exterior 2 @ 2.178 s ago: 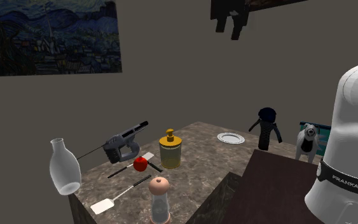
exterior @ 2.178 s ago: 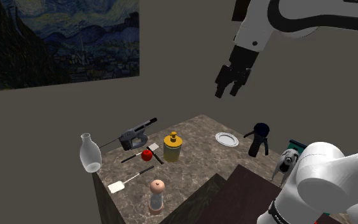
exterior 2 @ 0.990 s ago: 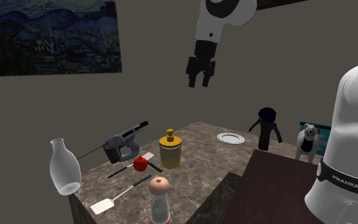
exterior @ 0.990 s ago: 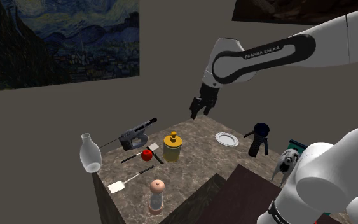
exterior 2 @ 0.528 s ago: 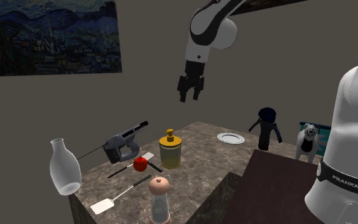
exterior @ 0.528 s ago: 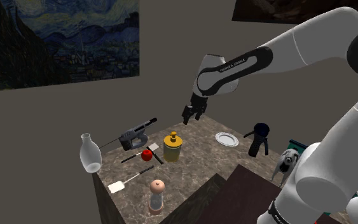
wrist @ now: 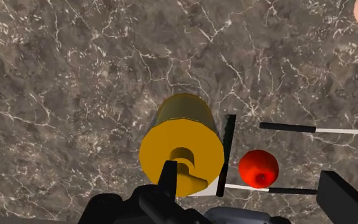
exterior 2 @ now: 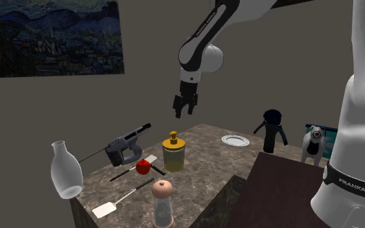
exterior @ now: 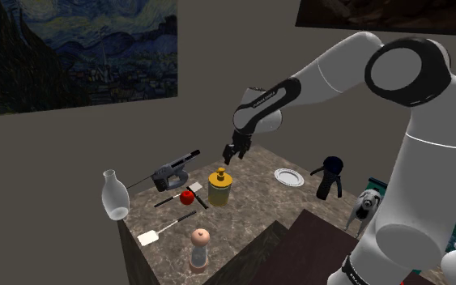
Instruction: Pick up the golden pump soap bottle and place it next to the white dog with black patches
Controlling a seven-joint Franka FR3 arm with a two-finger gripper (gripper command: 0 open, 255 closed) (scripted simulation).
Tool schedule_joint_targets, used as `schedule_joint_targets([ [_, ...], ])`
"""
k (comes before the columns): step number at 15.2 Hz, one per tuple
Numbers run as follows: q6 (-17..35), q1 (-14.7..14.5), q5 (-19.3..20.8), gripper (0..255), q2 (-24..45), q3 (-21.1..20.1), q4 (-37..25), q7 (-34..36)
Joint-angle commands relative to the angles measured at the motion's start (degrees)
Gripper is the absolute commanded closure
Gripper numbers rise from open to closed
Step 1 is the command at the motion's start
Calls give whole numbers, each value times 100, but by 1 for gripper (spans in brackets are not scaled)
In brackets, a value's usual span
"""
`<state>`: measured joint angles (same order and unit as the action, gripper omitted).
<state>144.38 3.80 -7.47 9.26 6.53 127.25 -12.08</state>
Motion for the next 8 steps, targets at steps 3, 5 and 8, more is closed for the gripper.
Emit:
schedule_joint_targets([
  [3, 297, 110, -178, 0, 910, -46, -614, -274],
  [5, 383, 182, -241, 0, 1359, -80, -978, -390],
  [8, 460, 290, -301, 0, 2035, -132, -1583, -530],
])
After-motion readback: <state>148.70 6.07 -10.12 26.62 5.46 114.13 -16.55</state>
